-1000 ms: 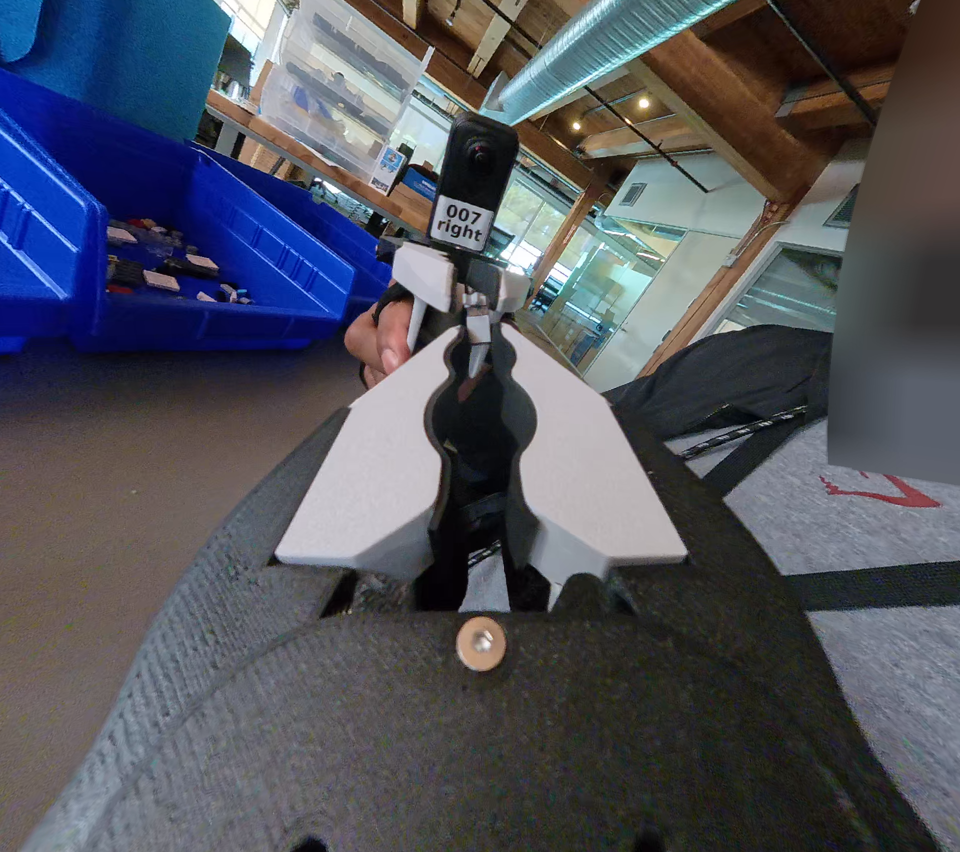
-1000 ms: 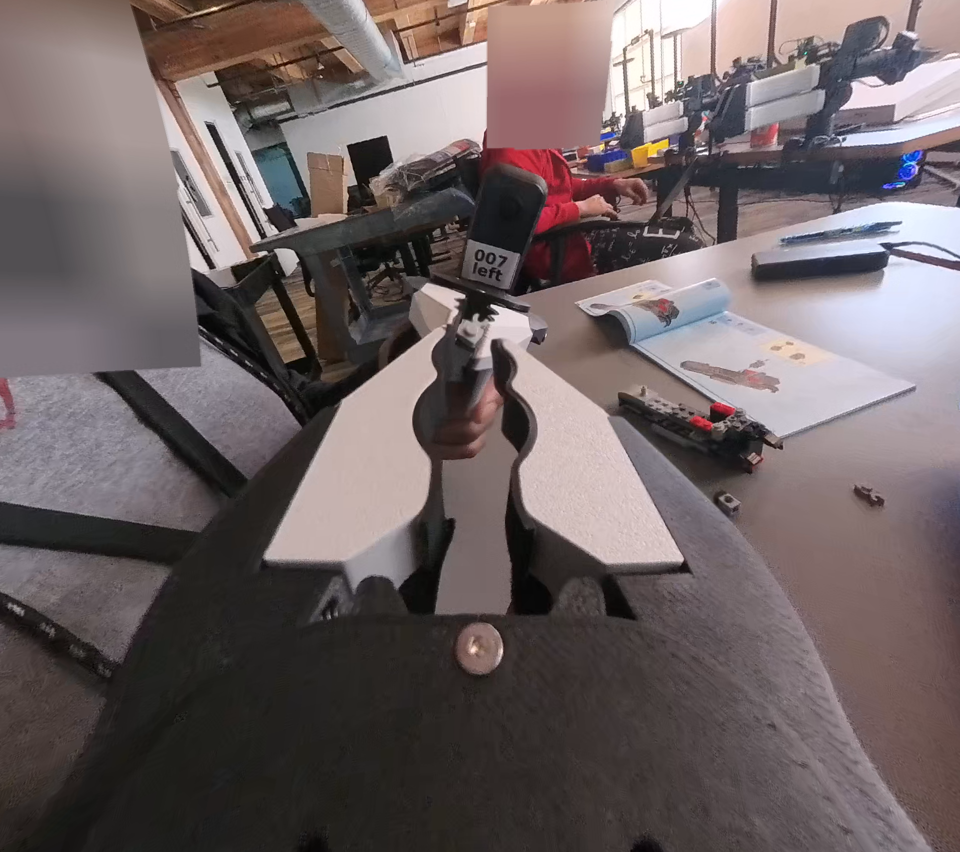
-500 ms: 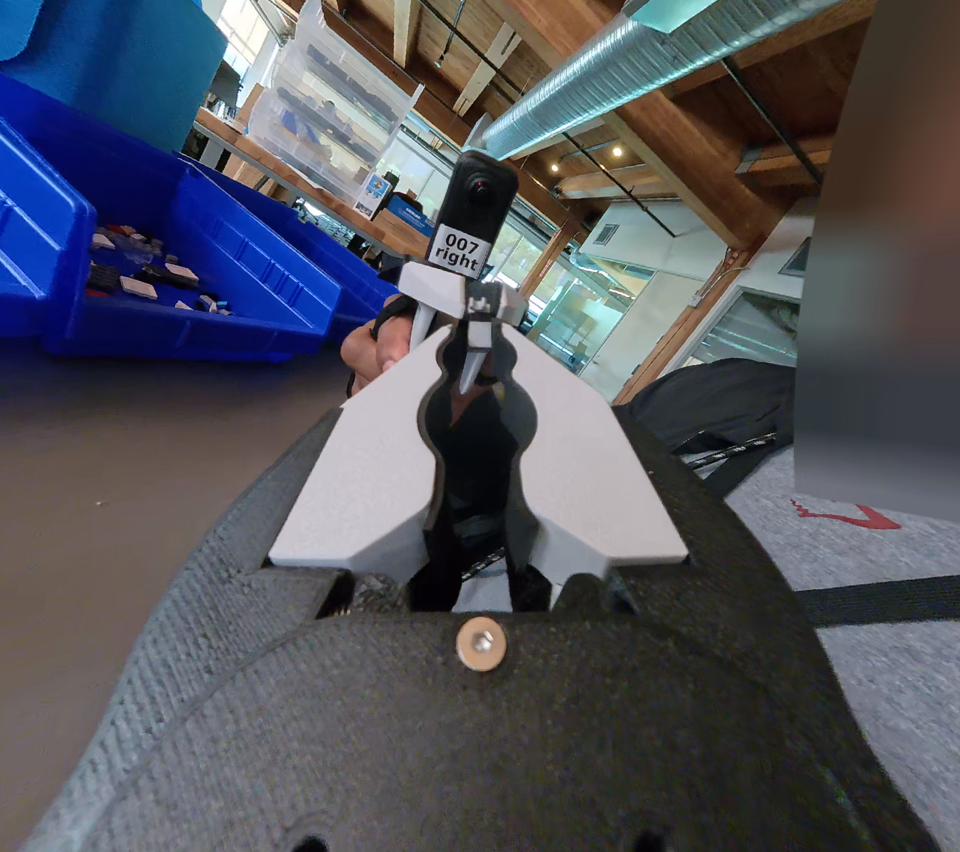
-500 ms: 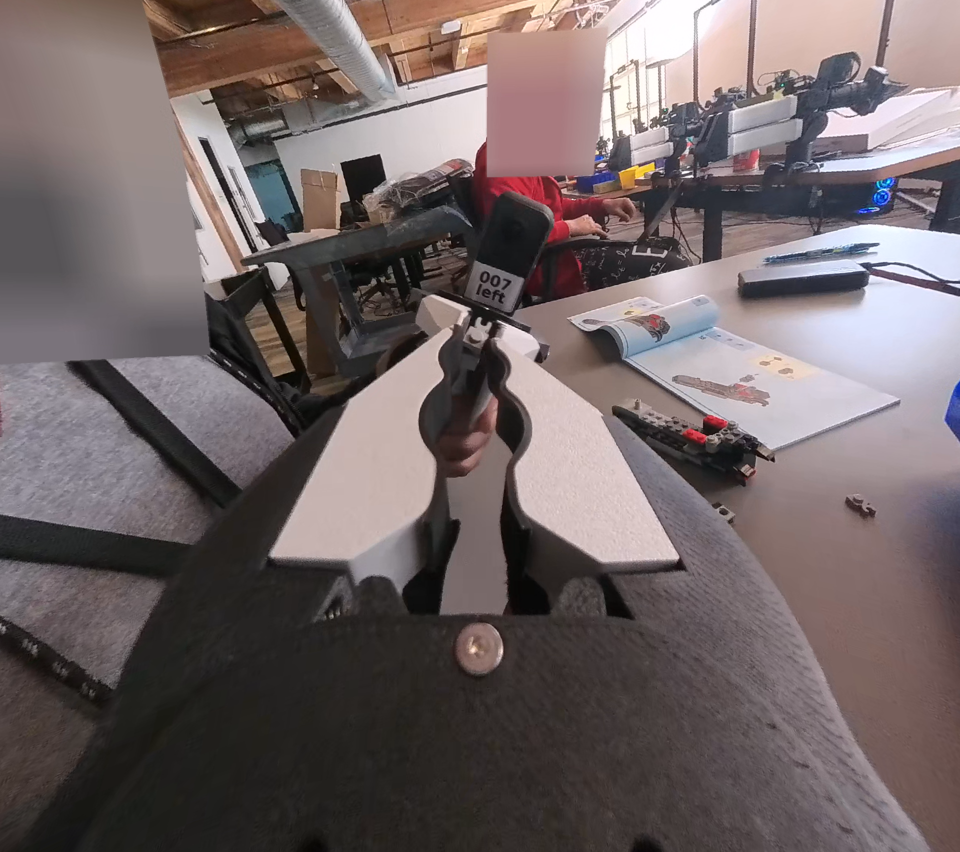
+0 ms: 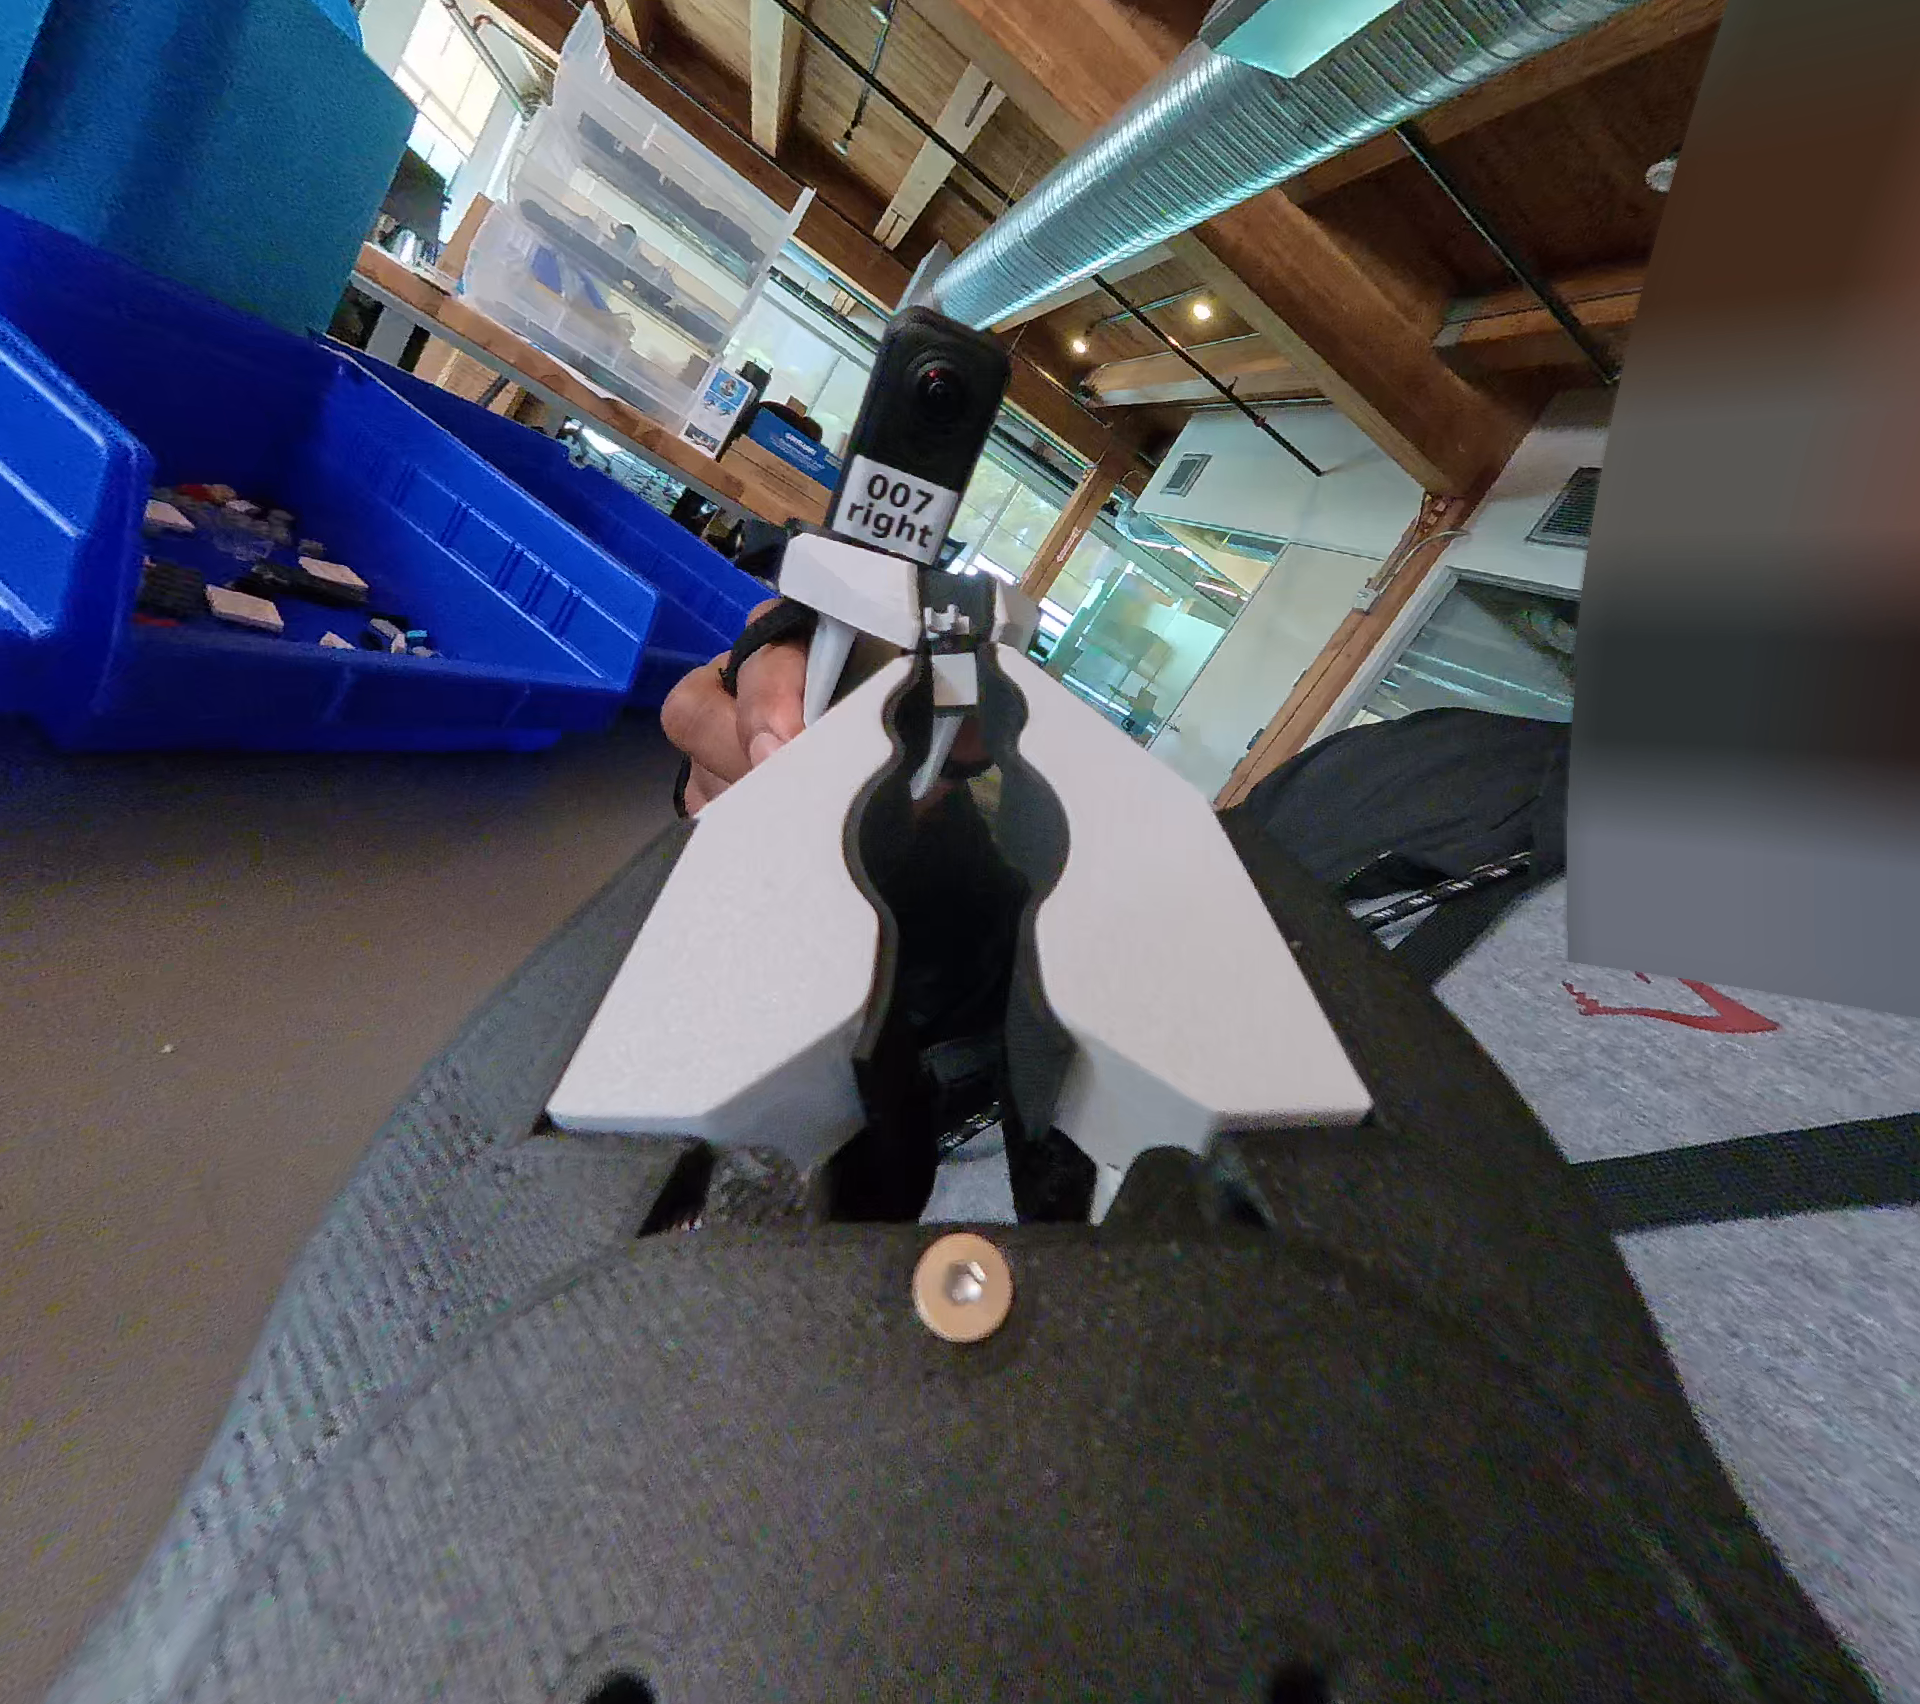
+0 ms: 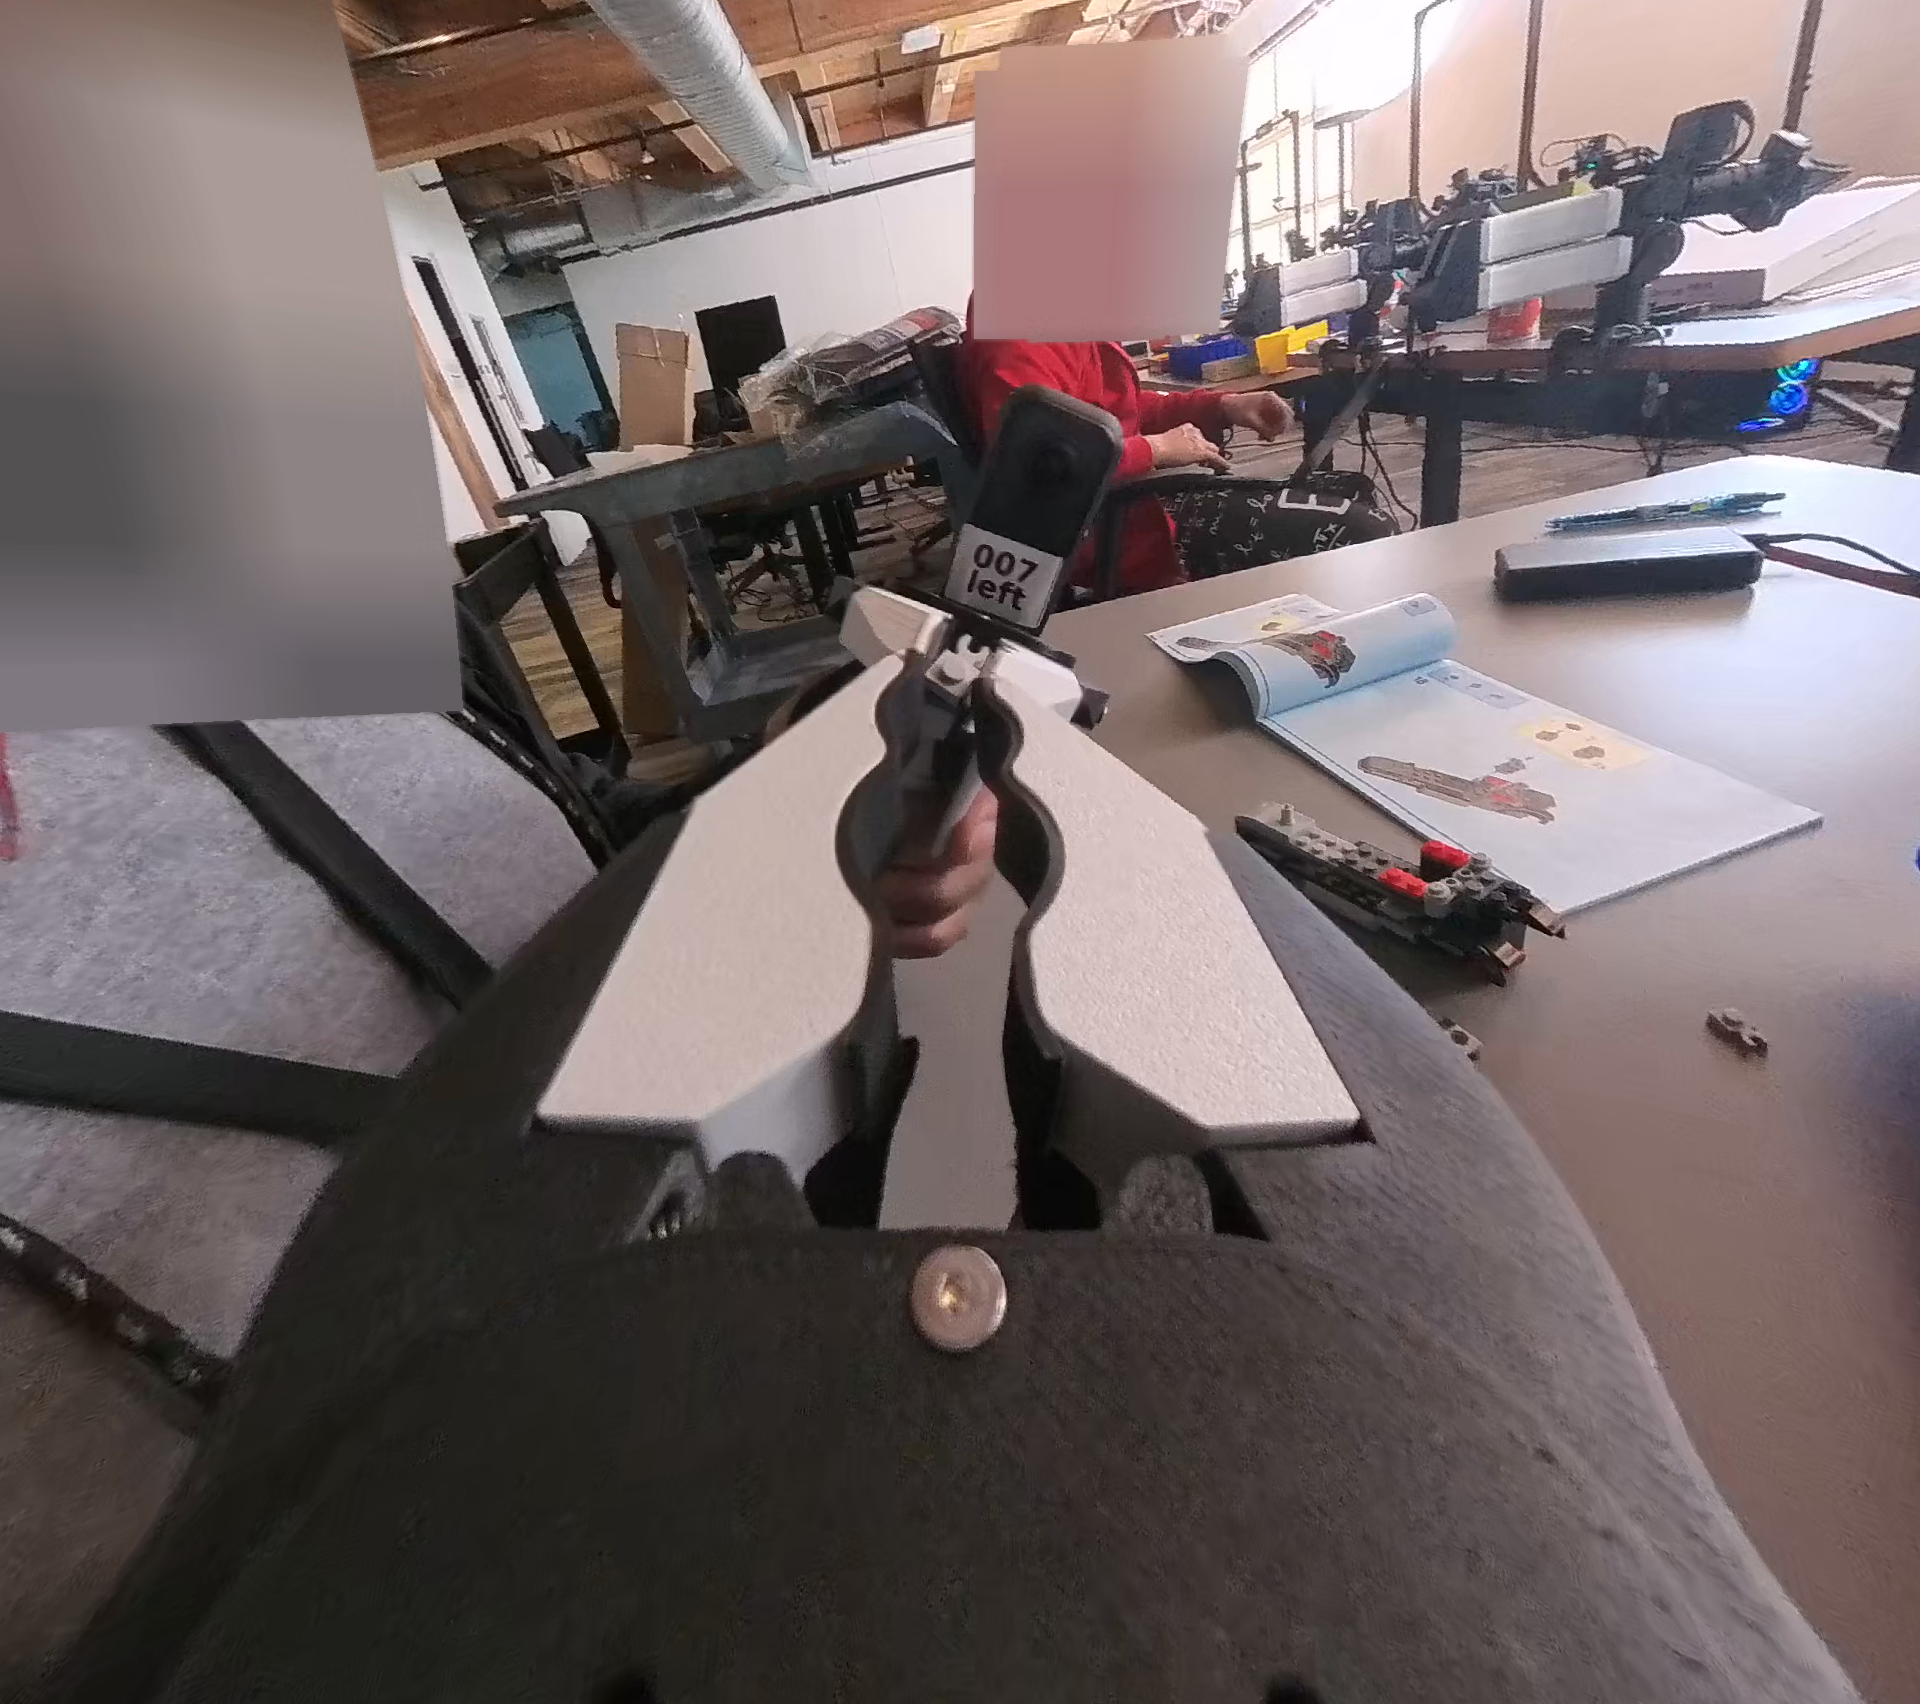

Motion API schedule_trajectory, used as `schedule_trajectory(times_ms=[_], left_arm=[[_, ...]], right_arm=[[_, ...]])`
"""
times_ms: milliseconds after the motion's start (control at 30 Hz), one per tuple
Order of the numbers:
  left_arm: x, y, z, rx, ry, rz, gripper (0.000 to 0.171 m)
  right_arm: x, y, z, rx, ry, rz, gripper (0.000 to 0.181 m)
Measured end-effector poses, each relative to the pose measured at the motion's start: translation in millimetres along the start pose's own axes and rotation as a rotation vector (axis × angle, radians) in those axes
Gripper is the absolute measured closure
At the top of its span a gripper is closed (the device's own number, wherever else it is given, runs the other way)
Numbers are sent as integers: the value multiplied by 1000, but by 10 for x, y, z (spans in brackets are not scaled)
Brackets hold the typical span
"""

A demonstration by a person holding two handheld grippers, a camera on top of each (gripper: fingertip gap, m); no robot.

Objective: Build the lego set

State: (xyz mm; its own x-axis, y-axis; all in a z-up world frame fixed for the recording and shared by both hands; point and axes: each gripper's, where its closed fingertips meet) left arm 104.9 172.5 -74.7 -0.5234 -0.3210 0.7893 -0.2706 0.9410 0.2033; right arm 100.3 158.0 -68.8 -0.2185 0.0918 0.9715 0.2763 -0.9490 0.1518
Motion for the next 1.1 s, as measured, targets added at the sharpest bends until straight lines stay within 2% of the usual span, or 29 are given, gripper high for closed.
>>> schedule_trajectory(times_ms=[467, 833, 1100], left_arm=[[-36, 11, -8, 70, 143, 40, 163], [-47, 18, -10, 91, 180, 51, 163], [-60, 16, -36, 78, 177, 58, 163]], right_arm=[[33, -11, 36, 35, 38, 22, 171], [-7, -14, 41, 35, 41, 54, 168], [-12, -5, 76, 44, -1, 68, 172]])
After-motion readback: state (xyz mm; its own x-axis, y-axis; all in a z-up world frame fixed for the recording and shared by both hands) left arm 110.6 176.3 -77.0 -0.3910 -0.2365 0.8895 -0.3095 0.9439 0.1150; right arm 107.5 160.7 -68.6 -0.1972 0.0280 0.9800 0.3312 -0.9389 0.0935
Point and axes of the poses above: each gripper's, where its closed fingertips meet, y out along the fingers, x out of its top, z = x × y across the jaws, and after that the axes turned 11 degrees about x, right-handed
